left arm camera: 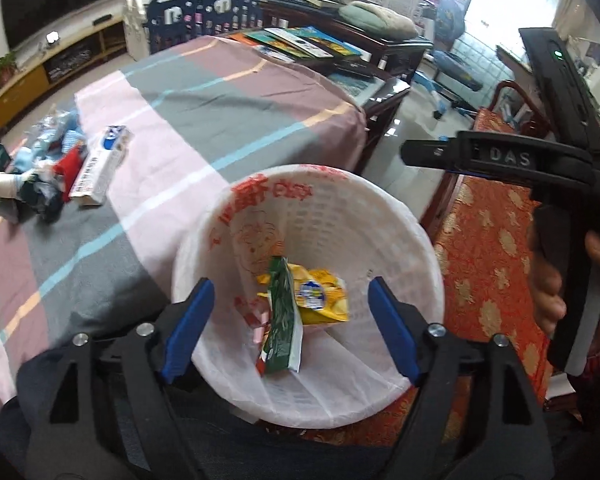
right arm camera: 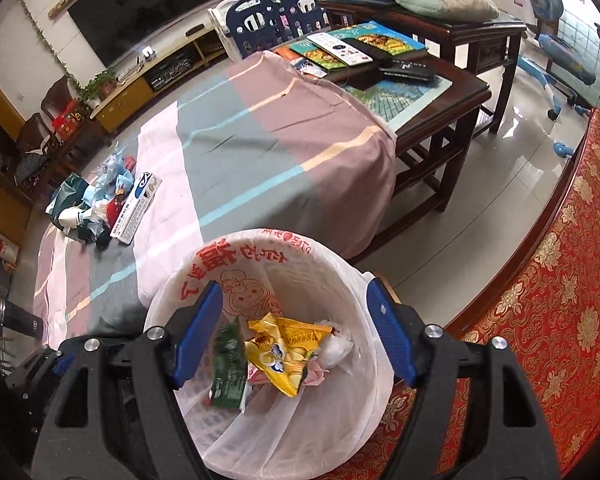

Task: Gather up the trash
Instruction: 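Carry the yellow chip bag and green packet over the wastebasket and release both, then move both open tools back over the remaining trash on the table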

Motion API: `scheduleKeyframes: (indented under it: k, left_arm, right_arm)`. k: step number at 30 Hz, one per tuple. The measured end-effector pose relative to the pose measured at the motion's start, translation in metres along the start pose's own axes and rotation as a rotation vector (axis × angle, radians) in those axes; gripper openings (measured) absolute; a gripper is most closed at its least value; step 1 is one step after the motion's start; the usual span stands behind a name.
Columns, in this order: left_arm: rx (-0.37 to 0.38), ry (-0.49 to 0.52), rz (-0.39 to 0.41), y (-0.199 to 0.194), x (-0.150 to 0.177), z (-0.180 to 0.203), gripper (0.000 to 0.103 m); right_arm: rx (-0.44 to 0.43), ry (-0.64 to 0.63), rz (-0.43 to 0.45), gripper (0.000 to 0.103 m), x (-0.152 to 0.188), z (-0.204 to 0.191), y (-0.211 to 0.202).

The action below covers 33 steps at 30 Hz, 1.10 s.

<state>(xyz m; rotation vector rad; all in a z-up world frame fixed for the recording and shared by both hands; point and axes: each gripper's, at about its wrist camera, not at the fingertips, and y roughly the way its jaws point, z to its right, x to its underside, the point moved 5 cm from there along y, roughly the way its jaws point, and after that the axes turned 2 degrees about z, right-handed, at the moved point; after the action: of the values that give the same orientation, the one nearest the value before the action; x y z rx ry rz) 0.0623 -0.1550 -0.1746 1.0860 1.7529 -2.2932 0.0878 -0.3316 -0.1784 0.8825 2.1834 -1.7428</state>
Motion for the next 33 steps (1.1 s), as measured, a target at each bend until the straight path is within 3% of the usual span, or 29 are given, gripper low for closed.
scheduleKeyframes:
  k: [10,13,15,16,17,19,23,28,33]
  left_arm:
    - [-0.134,-0.12,0.057,-0.021,-0.009,-0.042,0.086]
    - [-0.216,-0.194,0.081,-0.028,-0.008,-0.066,0.086]
    - [-0.279,-0.238,0.109,-0.035,-0.008,-0.084,0.088]
    - [-0.309,-0.258,0.123,-0.039,-0.007,-0.092,0.09]
    - [-0.334,-0.275,0.135,-0.043,-0.007,-0.098,0.091]
    - [-0.375,-0.316,0.156,-0.05,-0.005,-0.112,0.093]
    - [-0.423,-0.381,0.192,-0.061,-0.001,-0.133,0.096]
    - [-0.508,-0.425,0.254,-0.076,0.004,-0.155,0.097]
    - [-0.537,-0.5,0.283,-0.084,0.014,-0.173,0.097]
  right_arm:
    - [0.03,-0.081,0.062,0.08,-0.002,-0.019,-0.007]
    - [0.045,-0.097,0.089,0.08,-0.001,-0.023,-0.008]
    - [0.064,-0.097,0.187,0.082,-0.004,-0.026,-0.022]
    - [0.074,-0.096,0.261,0.085,-0.007,-0.028,-0.032]
    - [0.084,-0.1,0.334,0.098,-0.01,-0.031,-0.043]
    - [0.089,-0.124,0.437,0.1,-0.014,-0.04,-0.058]
    - [0.131,-0.16,0.504,0.1,-0.016,-0.051,-0.062]
    - [0.07,-0.118,0.461,0.1,-0.011,-0.062,-0.053]
    - [0.063,-0.186,0.408,0.1,-0.009,-0.082,-0.046]
